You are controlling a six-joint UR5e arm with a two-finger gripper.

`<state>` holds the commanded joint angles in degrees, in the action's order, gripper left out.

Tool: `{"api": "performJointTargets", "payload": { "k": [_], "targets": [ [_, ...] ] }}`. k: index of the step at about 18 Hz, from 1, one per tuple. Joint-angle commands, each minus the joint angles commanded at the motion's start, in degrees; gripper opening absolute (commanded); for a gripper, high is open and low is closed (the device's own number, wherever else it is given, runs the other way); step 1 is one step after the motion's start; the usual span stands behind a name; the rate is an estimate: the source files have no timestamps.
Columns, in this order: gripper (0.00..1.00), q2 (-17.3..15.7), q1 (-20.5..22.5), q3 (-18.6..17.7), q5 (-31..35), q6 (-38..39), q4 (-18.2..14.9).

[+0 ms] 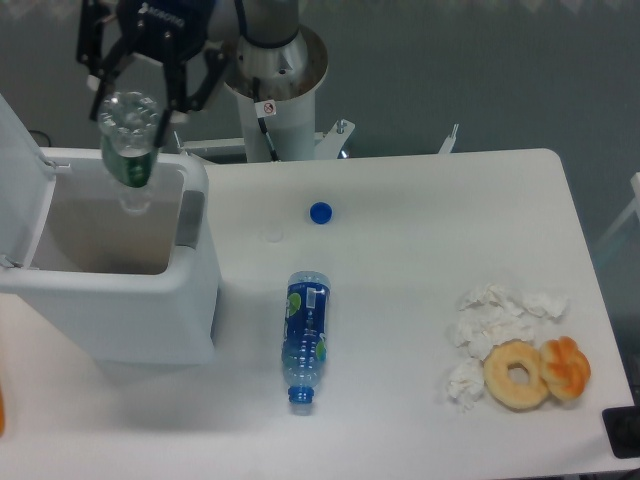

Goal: Place the plastic bottle in the trash can
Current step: 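Lift the clear bottle and carry it over the white trash bin, then lower the clear bottle into the trash bin opening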

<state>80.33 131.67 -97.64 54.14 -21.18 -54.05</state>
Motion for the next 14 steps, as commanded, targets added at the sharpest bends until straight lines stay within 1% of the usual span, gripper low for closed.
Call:
{"api": "performJointTargets", "payload": {
  "k": [3,9,14],
  "targets": [
    [0.67,0.09,-0.27,-1.5,0.0,-0.27,0.09],
    [0.67,1.32,-1.14,-2.29,0.0,-2.11,0.09],
    [0.67,3.16,-2.11,-2.46,0.0,-2.11,0.09]
  ]
}}
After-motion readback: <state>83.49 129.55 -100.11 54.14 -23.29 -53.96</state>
